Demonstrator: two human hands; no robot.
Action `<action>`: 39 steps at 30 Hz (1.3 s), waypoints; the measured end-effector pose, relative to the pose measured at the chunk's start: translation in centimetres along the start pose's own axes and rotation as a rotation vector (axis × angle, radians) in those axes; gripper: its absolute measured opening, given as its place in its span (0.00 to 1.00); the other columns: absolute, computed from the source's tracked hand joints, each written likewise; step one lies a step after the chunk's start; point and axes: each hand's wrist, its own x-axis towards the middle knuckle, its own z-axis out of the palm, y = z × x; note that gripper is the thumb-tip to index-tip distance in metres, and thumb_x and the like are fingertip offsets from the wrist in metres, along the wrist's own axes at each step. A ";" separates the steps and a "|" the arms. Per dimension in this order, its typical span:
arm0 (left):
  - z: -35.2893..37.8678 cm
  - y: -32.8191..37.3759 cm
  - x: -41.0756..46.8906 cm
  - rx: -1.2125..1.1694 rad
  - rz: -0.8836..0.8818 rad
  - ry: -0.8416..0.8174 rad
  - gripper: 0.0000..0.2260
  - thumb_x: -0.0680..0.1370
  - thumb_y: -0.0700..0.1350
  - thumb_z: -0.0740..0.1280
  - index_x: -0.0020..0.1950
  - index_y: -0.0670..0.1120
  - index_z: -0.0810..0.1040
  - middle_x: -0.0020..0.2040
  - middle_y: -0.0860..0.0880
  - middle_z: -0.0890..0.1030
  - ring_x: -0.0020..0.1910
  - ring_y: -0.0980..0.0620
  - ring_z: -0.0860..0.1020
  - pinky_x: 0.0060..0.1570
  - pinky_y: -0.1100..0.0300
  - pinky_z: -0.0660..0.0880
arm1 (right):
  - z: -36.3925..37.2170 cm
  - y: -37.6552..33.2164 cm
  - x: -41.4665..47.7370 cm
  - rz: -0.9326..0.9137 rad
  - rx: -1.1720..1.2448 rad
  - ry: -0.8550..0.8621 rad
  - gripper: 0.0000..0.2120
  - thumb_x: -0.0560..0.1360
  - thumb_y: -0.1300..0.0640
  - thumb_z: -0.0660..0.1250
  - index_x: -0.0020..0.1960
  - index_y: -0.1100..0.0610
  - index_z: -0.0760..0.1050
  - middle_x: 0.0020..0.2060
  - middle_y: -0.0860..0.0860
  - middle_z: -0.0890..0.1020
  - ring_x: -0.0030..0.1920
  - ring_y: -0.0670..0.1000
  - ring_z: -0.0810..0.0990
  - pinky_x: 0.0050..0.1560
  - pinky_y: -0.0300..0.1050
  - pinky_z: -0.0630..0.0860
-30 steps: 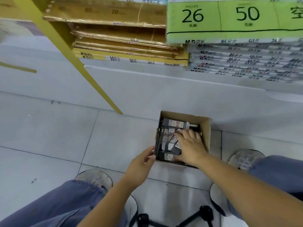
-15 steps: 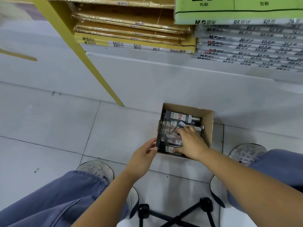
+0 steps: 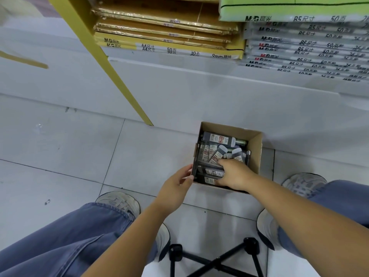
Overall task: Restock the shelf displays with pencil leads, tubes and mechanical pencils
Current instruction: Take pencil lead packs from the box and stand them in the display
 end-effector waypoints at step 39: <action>-0.2 0.5 0.4 0.038 -0.026 0.033 0.14 0.84 0.47 0.61 0.68 0.60 0.72 0.58 0.59 0.78 0.55 0.66 0.76 0.50 0.68 0.71 | -1.7 1.0 -1.4 0.118 0.858 0.090 0.24 0.69 0.62 0.76 0.60 0.46 0.74 0.53 0.48 0.83 0.53 0.49 0.82 0.60 0.49 0.76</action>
